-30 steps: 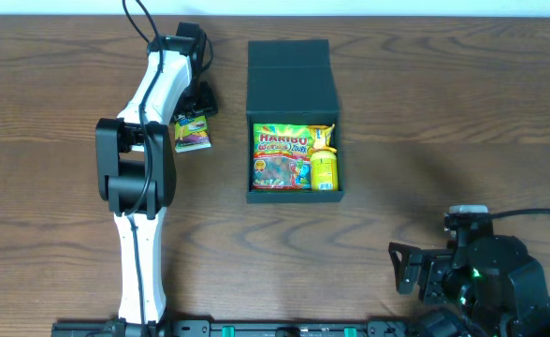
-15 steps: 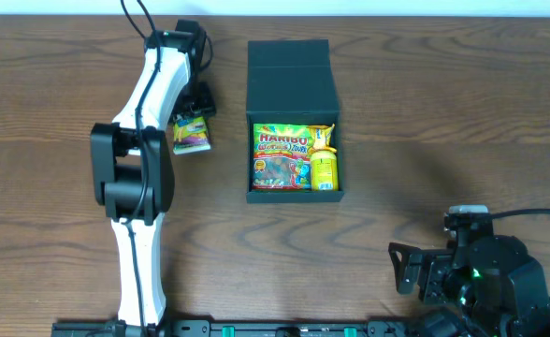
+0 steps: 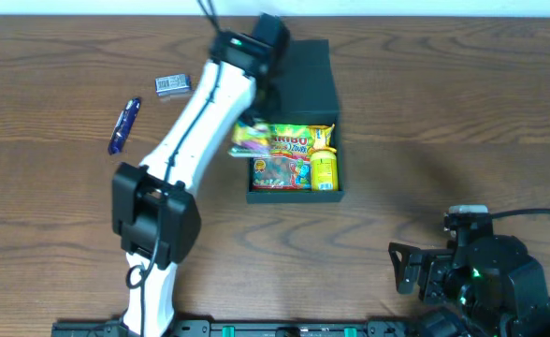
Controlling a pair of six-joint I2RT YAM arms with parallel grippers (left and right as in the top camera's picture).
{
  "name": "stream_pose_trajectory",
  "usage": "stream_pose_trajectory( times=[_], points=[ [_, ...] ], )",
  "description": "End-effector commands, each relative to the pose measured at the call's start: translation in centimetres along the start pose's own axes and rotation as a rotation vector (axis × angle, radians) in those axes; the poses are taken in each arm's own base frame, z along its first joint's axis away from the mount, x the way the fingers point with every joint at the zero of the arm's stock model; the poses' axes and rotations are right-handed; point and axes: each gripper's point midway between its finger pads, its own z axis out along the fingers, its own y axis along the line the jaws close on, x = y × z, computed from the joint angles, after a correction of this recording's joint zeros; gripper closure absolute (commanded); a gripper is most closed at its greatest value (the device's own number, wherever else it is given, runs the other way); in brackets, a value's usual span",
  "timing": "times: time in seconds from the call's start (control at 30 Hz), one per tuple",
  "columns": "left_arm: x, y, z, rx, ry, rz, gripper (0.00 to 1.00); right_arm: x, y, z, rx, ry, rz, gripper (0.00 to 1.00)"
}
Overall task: Pack container
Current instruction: 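Carry the Pretz box into the box and release it upright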
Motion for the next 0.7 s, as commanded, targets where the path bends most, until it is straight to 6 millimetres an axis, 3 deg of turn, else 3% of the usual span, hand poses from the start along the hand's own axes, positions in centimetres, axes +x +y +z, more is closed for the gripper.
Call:
stream_pose_trajectory(
  times=[0.0,0.17,0.43,0.67],
  points=[
    [1.5,-2.7,-0.9,0.032,0.0,0.011,0.36,-0.2,0.0,-0.3,0.002,-0.011,-0.007,0.01],
    [3.3,-4.8,-0.6,0.029,0.009,-0.025,0.35,-0.2,0.0,-0.3,0.002,-0.011,-0.007,0.01],
    [5.5,-4.3,3.5,-0.015,0.067,-0.103,0.38,-0.2,0.0,-0.3,0.002,-0.011,-0.007,0.01],
    [5.3,-3.4,4.5,-0.062,0.037,-0.126,0.37,-0.2,0.0,-0.3,0.002,-0.011,-0.007,0.01]
  ],
)
